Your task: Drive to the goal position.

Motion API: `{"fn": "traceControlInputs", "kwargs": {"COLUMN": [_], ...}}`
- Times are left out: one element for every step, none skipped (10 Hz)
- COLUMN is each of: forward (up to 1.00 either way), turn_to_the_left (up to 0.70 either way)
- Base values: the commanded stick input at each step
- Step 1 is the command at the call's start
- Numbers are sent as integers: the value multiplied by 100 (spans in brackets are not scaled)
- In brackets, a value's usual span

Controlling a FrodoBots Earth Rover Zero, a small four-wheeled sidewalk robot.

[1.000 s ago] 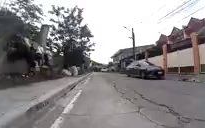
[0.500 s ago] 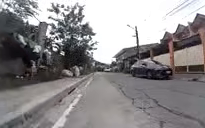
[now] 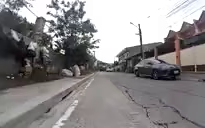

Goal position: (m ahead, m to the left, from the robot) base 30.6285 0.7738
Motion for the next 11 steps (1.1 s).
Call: {"fn": "traceControlInputs", "kwargs": {"forward": [100, 100, 100, 100, 100, 100, 100, 100, 100, 100, 100], "turn_to_the_left": [0, 0, 0, 0, 0, 0, -1, -20, -31, -10, 0]}}
